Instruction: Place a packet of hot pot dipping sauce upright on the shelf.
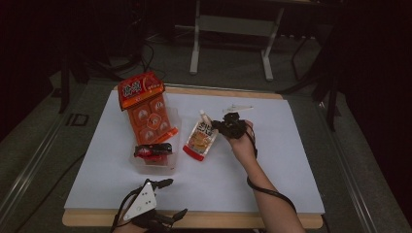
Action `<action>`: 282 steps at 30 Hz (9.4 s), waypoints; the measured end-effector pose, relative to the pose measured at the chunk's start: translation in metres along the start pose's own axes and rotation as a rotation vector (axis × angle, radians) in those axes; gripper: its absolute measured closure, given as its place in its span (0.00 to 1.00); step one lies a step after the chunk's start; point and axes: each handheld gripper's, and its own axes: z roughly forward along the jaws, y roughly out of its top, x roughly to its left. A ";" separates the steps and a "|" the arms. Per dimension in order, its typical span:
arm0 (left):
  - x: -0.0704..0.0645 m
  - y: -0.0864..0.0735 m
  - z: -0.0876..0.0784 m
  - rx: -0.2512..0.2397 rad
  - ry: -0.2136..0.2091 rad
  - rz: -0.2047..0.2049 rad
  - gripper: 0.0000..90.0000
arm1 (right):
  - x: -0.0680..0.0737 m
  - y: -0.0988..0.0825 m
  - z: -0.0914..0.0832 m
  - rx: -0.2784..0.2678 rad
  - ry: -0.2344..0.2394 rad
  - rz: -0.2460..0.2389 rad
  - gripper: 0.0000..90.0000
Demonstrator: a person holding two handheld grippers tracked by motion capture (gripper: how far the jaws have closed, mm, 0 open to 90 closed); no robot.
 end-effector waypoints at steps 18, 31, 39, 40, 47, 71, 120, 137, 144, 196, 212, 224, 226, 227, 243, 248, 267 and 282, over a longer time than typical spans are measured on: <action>0.001 0.001 0.002 -0.001 -0.011 0.002 0.07 | 0.065 0.014 -0.035 -0.100 0.161 -0.151 1.00; 0.003 0.015 0.002 0.021 -0.107 -0.076 0.04 | 0.064 0.006 -0.069 -0.103 0.192 -0.180 1.00; 0.021 0.035 -0.004 -0.023 -0.060 -0.094 0.04 | 0.075 0.000 -0.108 -0.138 0.224 -0.233 1.00; 0.022 0.036 -0.004 -0.022 -0.054 -0.091 0.04 | 0.077 -0.001 -0.112 -0.143 0.231 -0.238 1.00; 0.032 0.047 -0.002 -0.018 -0.069 -0.053 0.06 | 0.090 -0.006 -0.136 -0.160 0.270 -0.278 1.00; 0.046 0.081 0.017 -0.036 -0.149 -0.007 0.26 | 0.121 -0.024 -0.163 -0.182 0.388 -0.335 1.00; 0.083 0.130 0.007 -0.114 -0.161 0.083 0.98 | 0.082 -0.025 -0.187 -0.299 0.277 -0.199 0.30; 0.134 0.160 -0.009 -0.193 -0.041 0.097 0.98 | 0.074 -0.036 -0.180 -0.258 0.340 -0.194 0.16; 0.158 0.157 -0.012 -0.223 -0.049 0.130 0.98 | 0.072 -0.038 -0.178 -0.258 0.342 -0.194 0.16; 0.188 0.078 -0.014 -0.019 -0.244 0.128 0.98 | 0.059 -0.045 -0.166 -0.271 0.353 -0.140 0.16; 0.188 0.087 -0.005 0.022 -0.199 0.194 0.98 | 0.060 -0.046 -0.166 -0.266 0.363 -0.138 0.16; 0.188 0.091 0.002 0.030 -0.196 0.214 0.98 | 0.059 -0.047 -0.165 -0.262 0.371 -0.131 0.17; 0.188 0.090 0.000 0.028 -0.204 0.218 0.98 | 0.058 -0.047 -0.166 -0.263 0.372 -0.129 0.17; 0.188 0.090 -0.001 0.028 -0.205 0.214 0.98 | 0.058 -0.047 -0.166 -0.262 0.372 -0.128 0.17; 0.187 0.086 -0.001 0.072 -0.200 0.247 0.98 | 0.058 -0.046 -0.165 -0.263 0.385 -0.118 0.17; 0.187 0.083 0.003 0.052 -0.199 0.226 0.97 | 0.057 -0.047 -0.164 -0.260 0.385 -0.114 0.17; 0.169 0.085 0.032 0.131 -0.312 0.220 0.97 | 0.055 -0.049 -0.164 -0.254 0.383 -0.108 0.17; 0.163 0.079 0.043 0.257 -0.290 0.278 0.98 | 0.053 -0.049 -0.165 -0.249 0.375 -0.101 0.17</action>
